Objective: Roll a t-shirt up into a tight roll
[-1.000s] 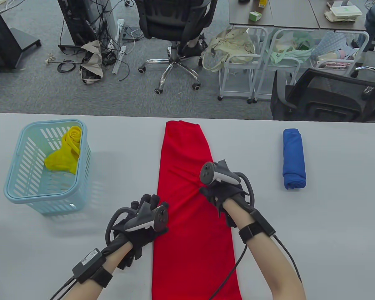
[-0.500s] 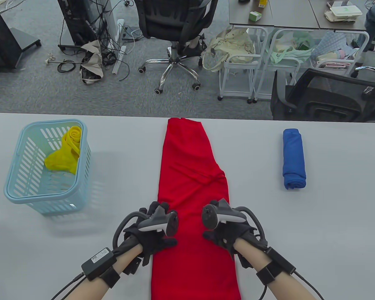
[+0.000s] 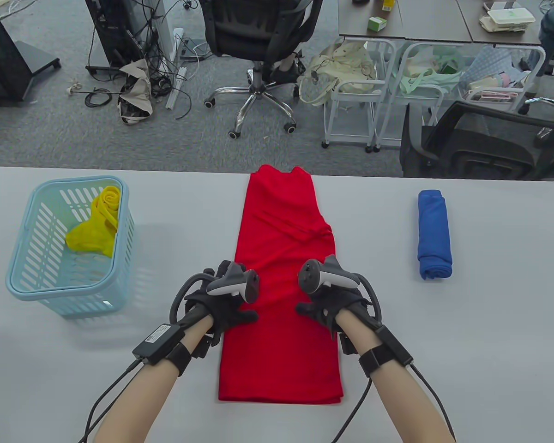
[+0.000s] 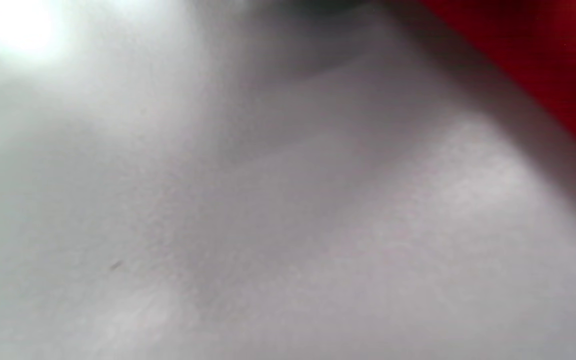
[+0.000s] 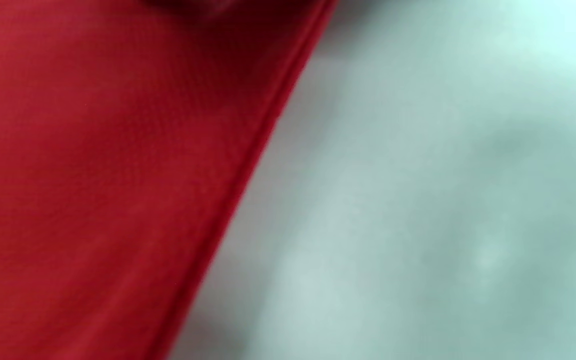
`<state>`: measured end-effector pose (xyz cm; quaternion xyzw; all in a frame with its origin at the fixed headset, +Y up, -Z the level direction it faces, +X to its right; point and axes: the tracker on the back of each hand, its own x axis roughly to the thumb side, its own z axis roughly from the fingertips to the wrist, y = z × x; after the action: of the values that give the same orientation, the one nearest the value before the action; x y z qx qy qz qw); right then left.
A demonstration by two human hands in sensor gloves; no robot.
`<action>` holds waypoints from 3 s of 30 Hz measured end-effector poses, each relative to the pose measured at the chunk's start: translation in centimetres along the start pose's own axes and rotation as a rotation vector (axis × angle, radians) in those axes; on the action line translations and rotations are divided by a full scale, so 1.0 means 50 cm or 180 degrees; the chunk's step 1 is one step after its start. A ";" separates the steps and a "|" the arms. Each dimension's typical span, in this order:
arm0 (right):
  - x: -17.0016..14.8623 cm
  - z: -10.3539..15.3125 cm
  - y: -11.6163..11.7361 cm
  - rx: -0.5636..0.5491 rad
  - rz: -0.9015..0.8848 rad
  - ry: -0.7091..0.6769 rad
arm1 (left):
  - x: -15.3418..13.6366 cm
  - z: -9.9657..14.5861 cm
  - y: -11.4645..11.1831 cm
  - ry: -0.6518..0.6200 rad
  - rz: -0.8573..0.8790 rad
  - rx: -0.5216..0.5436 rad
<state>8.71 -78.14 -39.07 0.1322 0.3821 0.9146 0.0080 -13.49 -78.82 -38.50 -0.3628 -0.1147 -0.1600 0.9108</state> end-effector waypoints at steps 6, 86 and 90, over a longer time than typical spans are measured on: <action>0.000 -0.002 -0.003 -0.0041 0.0025 0.0014 | 0.037 0.107 -0.040 -0.0382 0.0208 0.0208; -0.003 0.307 0.118 -0.1714 -0.0016 -0.0740 | -0.002 0.290 -0.088 -0.1004 0.0705 0.2216; -0.015 0.322 0.110 -0.1858 -0.0636 -0.1087 | -0.026 0.300 -0.074 -0.1216 0.1162 0.2344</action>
<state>13.91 -70.88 -24.56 0.2373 0.1088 0.9446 0.1988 -17.46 -70.62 -25.96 -0.0518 -0.2641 0.1244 0.9550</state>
